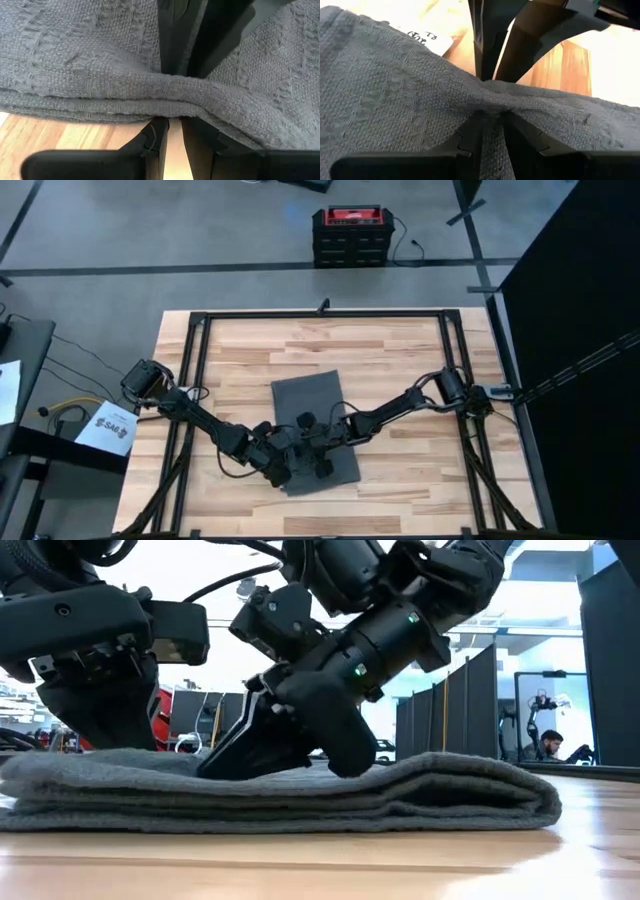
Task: Roll towel
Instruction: Fold the gray towel
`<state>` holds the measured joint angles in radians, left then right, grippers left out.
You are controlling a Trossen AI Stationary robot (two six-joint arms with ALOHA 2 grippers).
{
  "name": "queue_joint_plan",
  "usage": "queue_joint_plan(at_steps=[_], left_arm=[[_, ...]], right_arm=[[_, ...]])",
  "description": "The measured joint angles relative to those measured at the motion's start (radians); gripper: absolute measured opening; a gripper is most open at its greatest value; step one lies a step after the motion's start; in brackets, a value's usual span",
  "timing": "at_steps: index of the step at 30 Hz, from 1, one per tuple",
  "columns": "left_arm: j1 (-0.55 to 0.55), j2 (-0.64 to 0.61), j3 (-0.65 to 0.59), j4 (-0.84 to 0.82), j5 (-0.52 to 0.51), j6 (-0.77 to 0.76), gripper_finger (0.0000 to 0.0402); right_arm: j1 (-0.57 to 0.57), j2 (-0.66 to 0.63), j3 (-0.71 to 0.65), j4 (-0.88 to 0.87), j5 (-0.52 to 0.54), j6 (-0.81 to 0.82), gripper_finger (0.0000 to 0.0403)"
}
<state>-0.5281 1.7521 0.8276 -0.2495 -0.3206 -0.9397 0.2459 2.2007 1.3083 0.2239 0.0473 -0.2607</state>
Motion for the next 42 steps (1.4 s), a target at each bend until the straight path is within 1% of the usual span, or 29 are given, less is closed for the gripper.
queue_joint_plan(at_steps=[6, 9, 14, 16, 20, 23, 25, 28, 31, 36, 40, 42], left_arm=[[-0.007, 0.001, 0.000, -0.005, 0.005, 0.000, 0.0046], [-0.010, 0.001, 0.000, -0.005, 0.005, -0.004, 0.0046], [-0.011, 0.002, 0.000, -0.004, 0.000, -0.004, 0.0046], [-0.011, 0.002, 0.000, -0.003, -0.002, -0.004, 0.0046], [-0.012, 0.002, -0.001, 0.000, -0.004, -0.007, 0.0046], [-0.017, 0.001, -0.001, -0.001, -0.005, -0.012, 0.0046], [-0.020, 0.002, -0.001, -0.002, -0.008, -0.012, 0.0046], [-0.024, 0.002, -0.001, 0.000, -0.008, -0.011, 0.0046], [-0.026, 0.002, -0.001, 0.004, -0.010, -0.011, 0.0046], [-0.029, 0.000, -0.001, 0.032, -0.013, -0.001, 0.0046], [-0.030, 0.001, 0.003, 0.029, -0.012, -0.001, 0.0046], [-0.030, 0.001, 0.003, 0.029, -0.012, -0.001, 0.0046]], right_arm=[[0.006, -0.051, 0.009, -0.060, 0.005, -0.002, 0.0067], [0.017, -0.055, 0.009, -0.068, 0.006, 0.003, 0.0067], [0.022, -0.009, 0.009, -0.032, 0.001, 0.049, 0.0067], [0.022, 0.013, 0.009, 0.013, 0.001, 0.051, 0.0067], [0.018, 0.042, 0.039, 0.042, 0.004, 0.061, 0.0067], [0.015, 0.043, 0.047, 0.010, 0.008, 0.065, 0.0067], [0.017, 0.025, 0.047, -0.024, 0.034, 0.053, 0.0067], [0.023, 0.000, 0.047, -0.017, 0.059, 0.039, 0.0066], [0.018, 0.004, 0.048, 0.024, 0.058, 0.044, 0.0066], [0.006, 0.060, 0.052, 0.071, 0.037, 0.088, 0.0066], [0.003, 0.060, 0.054, 0.058, 0.037, 0.093, 0.0066], [0.003, 0.033, 0.054, 0.000, 0.054, 0.079, 0.0066]])
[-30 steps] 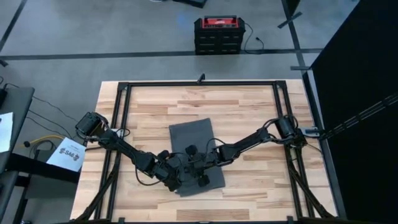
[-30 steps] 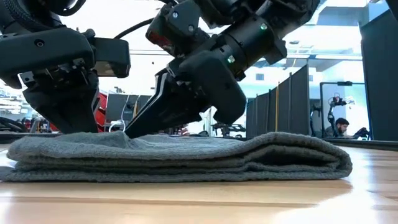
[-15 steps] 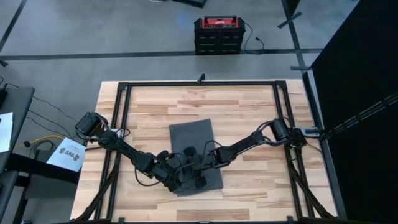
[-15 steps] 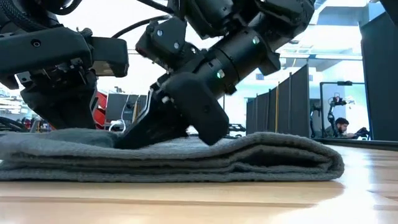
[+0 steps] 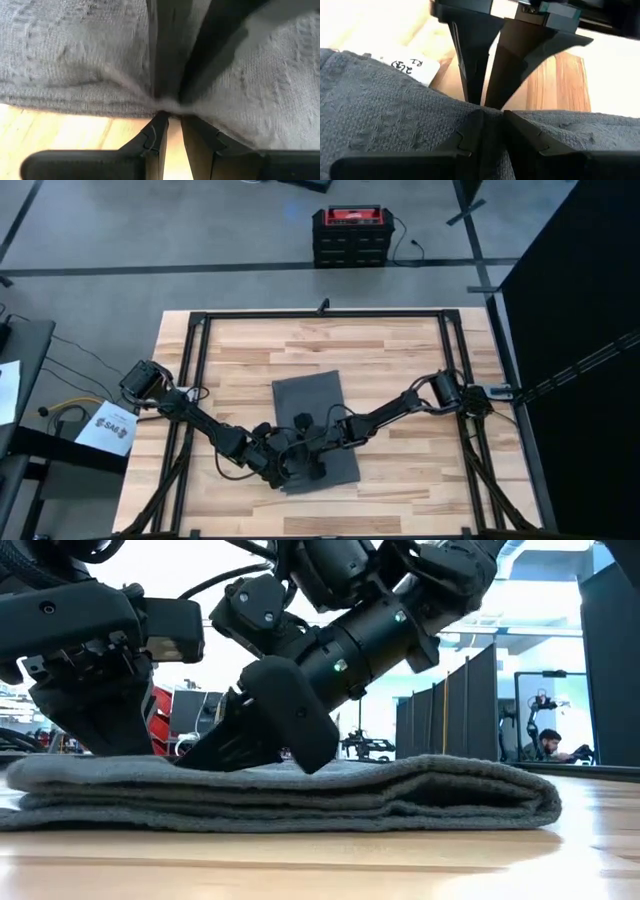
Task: Roll towel
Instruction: Fold the gray towel
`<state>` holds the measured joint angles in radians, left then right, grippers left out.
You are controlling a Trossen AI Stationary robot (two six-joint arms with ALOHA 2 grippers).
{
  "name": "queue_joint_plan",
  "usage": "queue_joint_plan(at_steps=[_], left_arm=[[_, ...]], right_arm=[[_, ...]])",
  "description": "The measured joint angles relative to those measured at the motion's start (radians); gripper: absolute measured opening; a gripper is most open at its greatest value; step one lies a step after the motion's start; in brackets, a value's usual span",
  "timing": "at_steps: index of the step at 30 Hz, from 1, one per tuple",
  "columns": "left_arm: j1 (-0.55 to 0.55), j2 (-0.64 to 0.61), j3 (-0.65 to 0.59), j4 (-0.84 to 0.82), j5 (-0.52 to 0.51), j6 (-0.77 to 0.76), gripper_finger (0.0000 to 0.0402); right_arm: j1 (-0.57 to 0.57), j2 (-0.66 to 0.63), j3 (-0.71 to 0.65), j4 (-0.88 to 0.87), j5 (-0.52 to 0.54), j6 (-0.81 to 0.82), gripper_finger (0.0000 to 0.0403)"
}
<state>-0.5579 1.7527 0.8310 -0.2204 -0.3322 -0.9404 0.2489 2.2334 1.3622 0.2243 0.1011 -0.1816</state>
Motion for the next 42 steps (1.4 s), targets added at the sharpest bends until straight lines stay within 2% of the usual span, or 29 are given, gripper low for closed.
queue_joint_plan(at_steps=[6, 13, 21, 25, 30, 32, 36, 42], left_arm=[[-0.001, 0.000, 0.000, -0.005, 0.010, 0.000, 0.0046], [-0.005, 0.000, 0.000, -0.003, 0.005, -0.005, 0.0046], [-0.003, 0.000, -0.001, 0.018, 0.005, -0.013, 0.0046], [-0.008, -0.005, 0.006, 0.022, -0.011, 0.009, 0.0046], [-0.025, -0.057, 0.050, -0.122, 0.016, 0.009, 0.0046], [-0.034, -0.093, 0.069, -0.149, -0.020, 0.012, 0.0046], [-0.034, -0.121, 0.064, -0.176, -0.173, 0.018, 0.0046], [0.030, -0.038, 0.050, -0.059, -0.179, 0.108, 0.0046]], right_arm=[[0.013, -0.083, -0.001, -0.129, 0.044, -0.025, 0.0066], [0.021, -0.081, -0.012, -0.251, 0.046, 0.057, 0.0066], [0.011, 0.003, -0.045, -0.013, 0.046, 0.088, 0.0066], [0.008, 0.019, -0.046, -0.008, 0.045, 0.088, 0.0066], [0.008, 0.021, -0.047, -0.016, 0.045, 0.088, 0.0066], [0.008, 0.021, -0.047, -0.018, 0.045, 0.088, 0.0066], [0.007, 0.022, -0.048, -0.013, 0.044, 0.088, 0.0066], [0.007, 0.022, -0.050, -0.013, 0.043, 0.088, 0.0066]])
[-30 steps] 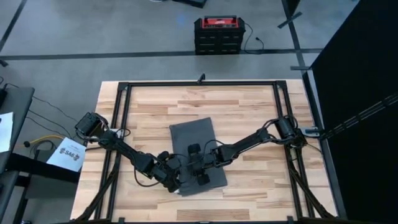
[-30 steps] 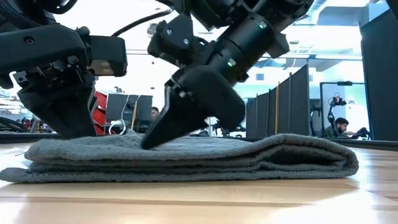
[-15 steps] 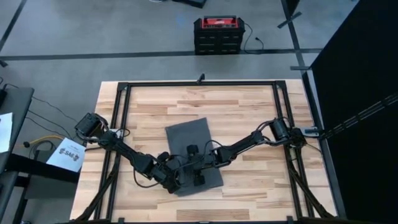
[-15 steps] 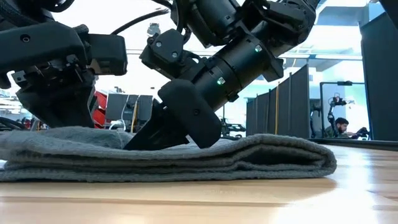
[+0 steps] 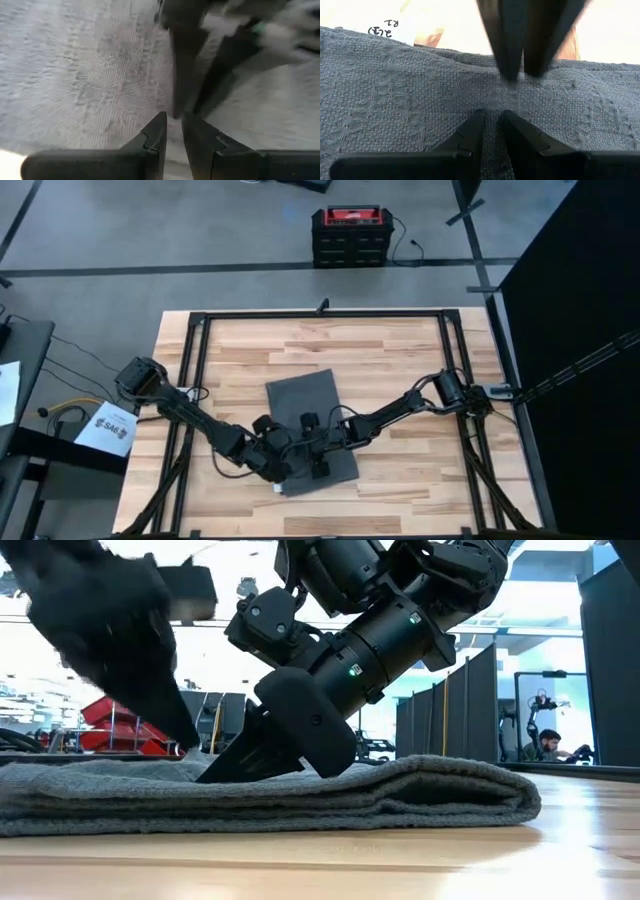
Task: Roll towel
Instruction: Fold the gray towel
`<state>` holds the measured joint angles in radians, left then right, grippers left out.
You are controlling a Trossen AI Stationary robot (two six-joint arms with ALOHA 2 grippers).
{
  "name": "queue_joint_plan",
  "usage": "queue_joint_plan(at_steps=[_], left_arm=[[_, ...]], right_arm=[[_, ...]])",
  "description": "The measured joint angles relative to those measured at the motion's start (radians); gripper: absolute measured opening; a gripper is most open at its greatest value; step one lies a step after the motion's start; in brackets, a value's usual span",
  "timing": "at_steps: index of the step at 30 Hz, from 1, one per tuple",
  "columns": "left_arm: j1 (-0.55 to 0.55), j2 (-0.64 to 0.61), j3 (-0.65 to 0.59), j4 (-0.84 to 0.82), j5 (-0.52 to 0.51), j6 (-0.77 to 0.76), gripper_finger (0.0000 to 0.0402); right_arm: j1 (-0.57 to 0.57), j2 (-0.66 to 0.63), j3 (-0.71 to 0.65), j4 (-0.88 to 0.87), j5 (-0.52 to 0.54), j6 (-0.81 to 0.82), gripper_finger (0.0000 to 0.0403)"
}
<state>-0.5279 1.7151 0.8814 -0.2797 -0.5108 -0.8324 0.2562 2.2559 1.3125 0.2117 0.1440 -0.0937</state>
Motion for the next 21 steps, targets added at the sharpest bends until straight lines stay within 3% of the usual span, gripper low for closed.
queue_joint_plan(at_steps=[2, 6, 12, 21], left_arm=[[0.016, 0.034, 0.001, 0.041, 0.056, 0.022, 0.0046], [0.023, 0.045, 0.009, -0.030, 0.134, -0.042, 0.0046], [-0.019, 0.012, 0.008, -0.200, 0.143, -0.171, 0.0046], [-0.056, -0.024, 0.011, -0.266, 0.147, -0.206, 0.0046]], right_arm=[[0.000, 0.000, 0.000, -0.001, 0.000, 0.000, 0.0066], [-0.001, 0.000, 0.000, -0.005, 0.000, 0.002, 0.0066], [-0.004, 0.001, 0.001, 0.001, 0.004, 0.000, 0.0066], [-0.008, 0.001, 0.001, 0.003, 0.005, 0.000, 0.0066]])
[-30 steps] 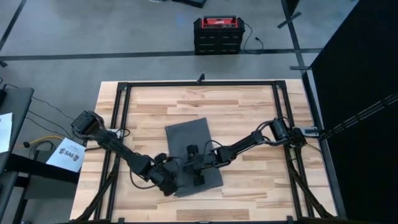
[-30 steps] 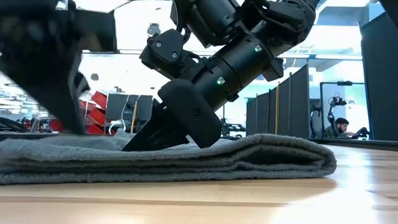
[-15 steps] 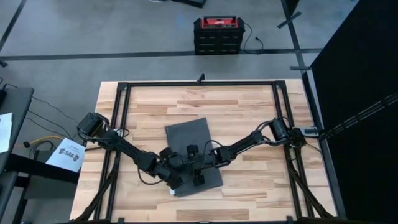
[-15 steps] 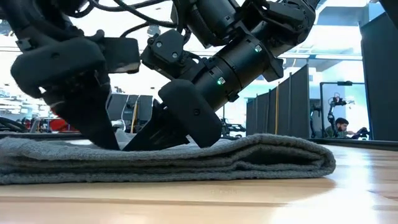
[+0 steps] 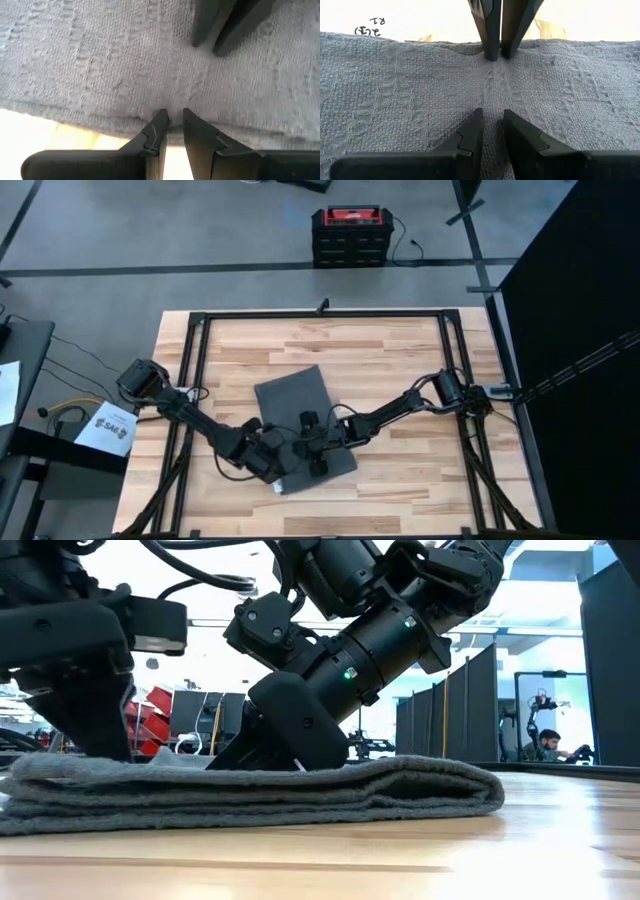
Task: Roll towel
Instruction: Fold the gray towel
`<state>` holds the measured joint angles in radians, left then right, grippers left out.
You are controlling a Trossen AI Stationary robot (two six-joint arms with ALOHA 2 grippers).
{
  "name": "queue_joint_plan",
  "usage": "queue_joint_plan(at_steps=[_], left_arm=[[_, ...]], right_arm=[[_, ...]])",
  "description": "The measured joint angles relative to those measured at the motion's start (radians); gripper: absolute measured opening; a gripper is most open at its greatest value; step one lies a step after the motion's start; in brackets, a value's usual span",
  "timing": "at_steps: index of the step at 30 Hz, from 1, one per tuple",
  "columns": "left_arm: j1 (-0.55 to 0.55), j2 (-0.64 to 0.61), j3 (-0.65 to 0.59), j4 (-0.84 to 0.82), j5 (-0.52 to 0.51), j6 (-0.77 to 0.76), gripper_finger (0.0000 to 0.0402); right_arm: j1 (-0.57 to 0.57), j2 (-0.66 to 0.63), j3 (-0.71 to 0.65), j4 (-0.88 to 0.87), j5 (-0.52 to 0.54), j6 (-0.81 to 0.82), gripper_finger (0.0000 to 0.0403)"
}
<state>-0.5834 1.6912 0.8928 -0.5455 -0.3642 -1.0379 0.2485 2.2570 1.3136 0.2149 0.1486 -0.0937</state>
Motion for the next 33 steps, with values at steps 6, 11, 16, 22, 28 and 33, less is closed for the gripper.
queue_joint_plan(at_steps=[6, 11, 16, 22, 28, 33], left_arm=[[-0.023, -0.020, 0.006, -0.018, 0.015, 0.002, 0.0046], [-0.039, -0.020, 0.006, -0.013, 0.000, -0.029, 0.0046], [-0.064, -0.013, -0.014, 0.054, -0.051, -0.083, 0.0046], [-0.072, 0.058, -0.053, 0.255, -0.099, -0.061, 0.0046], [-0.060, 0.117, -0.053, 0.395, -0.201, -0.005, 0.0046], [-0.033, 0.087, -0.057, 0.378, -0.437, 0.082, 0.0046]], right_arm=[[-0.002, -0.019, -0.003, -0.017, -0.001, -0.020, 0.0066], [0.013, -0.075, -0.009, -0.095, 0.002, -0.063, 0.0067], [0.015, -0.105, -0.008, -0.185, -0.002, -0.078, 0.0067], [-0.008, -0.131, -0.024, -0.370, -0.004, -0.106, 0.0067], [-0.016, -0.240, -0.079, -0.617, 0.014, -0.153, 0.0067], [-0.009, -0.382, -0.167, -0.778, 0.012, -0.134, 0.0067]])
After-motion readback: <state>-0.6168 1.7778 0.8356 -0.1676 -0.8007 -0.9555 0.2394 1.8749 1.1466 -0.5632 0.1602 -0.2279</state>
